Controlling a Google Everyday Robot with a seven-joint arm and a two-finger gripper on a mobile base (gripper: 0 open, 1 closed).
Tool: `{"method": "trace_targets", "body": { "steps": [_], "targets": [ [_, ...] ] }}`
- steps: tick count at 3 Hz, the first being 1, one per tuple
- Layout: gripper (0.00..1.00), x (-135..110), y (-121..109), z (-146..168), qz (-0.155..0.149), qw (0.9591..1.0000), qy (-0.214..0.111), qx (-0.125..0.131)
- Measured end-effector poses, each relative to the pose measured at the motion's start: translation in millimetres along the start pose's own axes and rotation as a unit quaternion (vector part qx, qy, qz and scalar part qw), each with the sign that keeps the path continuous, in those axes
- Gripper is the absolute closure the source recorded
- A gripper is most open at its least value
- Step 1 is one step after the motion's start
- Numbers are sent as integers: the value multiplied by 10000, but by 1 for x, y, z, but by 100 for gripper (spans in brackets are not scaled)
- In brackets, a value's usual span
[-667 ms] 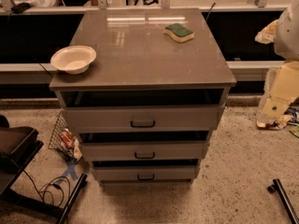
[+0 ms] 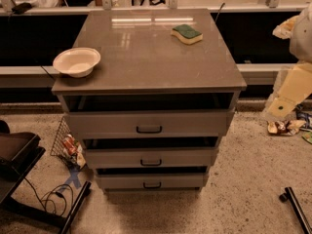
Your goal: Place sponge into paper bowl
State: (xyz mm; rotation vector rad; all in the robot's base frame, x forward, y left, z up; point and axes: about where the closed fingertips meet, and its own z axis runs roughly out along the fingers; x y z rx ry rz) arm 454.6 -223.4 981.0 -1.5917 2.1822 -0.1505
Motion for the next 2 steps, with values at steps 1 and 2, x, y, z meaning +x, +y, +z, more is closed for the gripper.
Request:
{"method": "trace_targets", "body": {
  "steps": [1, 2],
  "targets": [
    [0, 13, -24, 10, 476, 9966, -418, 519],
    [0, 33, -79, 29, 1154, 9762, -1458, 1120]
  ]
}}
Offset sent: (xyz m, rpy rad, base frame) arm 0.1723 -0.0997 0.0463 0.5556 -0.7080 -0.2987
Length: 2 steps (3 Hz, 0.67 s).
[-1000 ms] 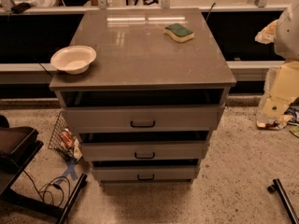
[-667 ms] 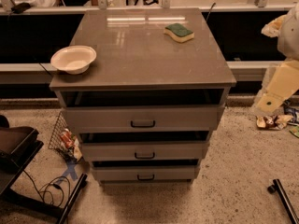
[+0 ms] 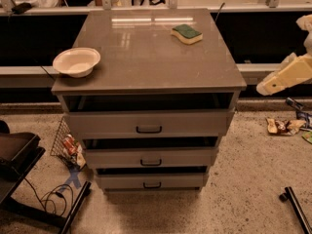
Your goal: Place sponge into paper bowl
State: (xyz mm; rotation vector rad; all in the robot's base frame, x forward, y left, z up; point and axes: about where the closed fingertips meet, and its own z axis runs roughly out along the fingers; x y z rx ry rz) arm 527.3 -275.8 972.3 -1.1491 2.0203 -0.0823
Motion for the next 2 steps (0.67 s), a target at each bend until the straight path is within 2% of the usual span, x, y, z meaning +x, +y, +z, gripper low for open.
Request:
{"method": "trace_targets", "body": {
  "steps": [1, 2],
  "targets": [
    [0, -4, -42, 29, 578, 9918, -1087, 353],
    [0, -11, -60, 38, 835, 9844, -1423, 608]
  ]
}}
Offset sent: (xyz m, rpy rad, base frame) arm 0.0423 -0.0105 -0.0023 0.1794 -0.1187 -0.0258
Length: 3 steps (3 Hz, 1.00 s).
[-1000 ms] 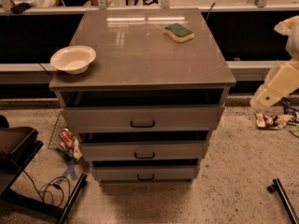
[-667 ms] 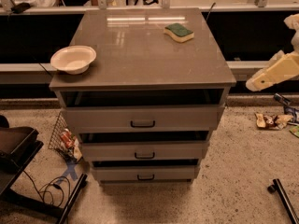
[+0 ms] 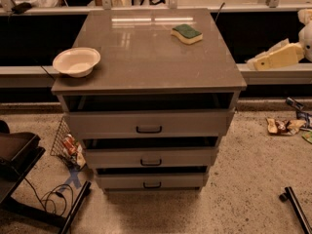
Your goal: Place sponge into paper bowl
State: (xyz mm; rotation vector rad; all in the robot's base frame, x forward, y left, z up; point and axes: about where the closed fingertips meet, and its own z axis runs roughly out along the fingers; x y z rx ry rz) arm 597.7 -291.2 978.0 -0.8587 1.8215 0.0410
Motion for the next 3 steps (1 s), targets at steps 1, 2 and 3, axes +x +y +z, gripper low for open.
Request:
{"method": "trace_targets", "body": {
  "steps": [1, 2, 3],
  "targets": [
    [0, -1, 0, -1, -27, 10000, 17, 13],
    [0, -7, 1, 19, 84, 9998, -154, -64],
    [0, -26, -6, 68, 316, 9982, -467, -208]
  ]
}}
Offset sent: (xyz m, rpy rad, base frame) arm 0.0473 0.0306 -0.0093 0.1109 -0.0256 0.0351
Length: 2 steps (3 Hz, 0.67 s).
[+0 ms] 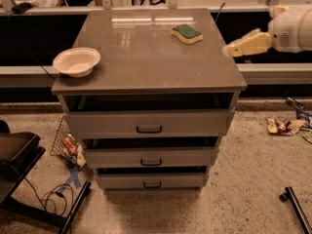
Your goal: Place sponge into paper bowl
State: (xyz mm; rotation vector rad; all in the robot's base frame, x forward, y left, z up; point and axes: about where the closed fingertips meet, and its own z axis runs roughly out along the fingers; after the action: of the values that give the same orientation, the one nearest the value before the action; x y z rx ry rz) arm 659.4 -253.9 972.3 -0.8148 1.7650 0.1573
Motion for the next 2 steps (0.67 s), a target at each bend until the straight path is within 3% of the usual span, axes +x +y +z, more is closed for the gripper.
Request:
{"method": "trace_targets", "body": {
  "steps": [2],
  "targets": [
    [0, -48, -18, 137, 80, 9981, -488, -379]
  ]
}}
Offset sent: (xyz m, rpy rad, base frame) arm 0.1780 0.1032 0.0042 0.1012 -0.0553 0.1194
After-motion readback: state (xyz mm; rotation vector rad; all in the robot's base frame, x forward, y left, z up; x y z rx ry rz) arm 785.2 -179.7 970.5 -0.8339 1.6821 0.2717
